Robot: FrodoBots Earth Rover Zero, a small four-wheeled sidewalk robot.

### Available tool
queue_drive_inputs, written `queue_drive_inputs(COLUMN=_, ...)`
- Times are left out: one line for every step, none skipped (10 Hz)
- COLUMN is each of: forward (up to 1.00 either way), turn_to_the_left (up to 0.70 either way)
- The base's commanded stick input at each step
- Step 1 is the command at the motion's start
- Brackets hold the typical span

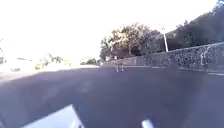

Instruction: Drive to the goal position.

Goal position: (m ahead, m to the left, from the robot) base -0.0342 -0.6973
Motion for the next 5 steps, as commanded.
queue_drive_inputs(forward=0.70, turn_to_the_left=0.00)
queue_drive_inputs(forward=0.70, turn_to_the_left=0.00)
queue_drive_inputs(forward=0.70, turn_to_the_left=0.00)
queue_drive_inputs(forward=0.70, turn_to_the_left=0.00)
queue_drive_inputs(forward=0.70, turn_to_the_left=0.00)
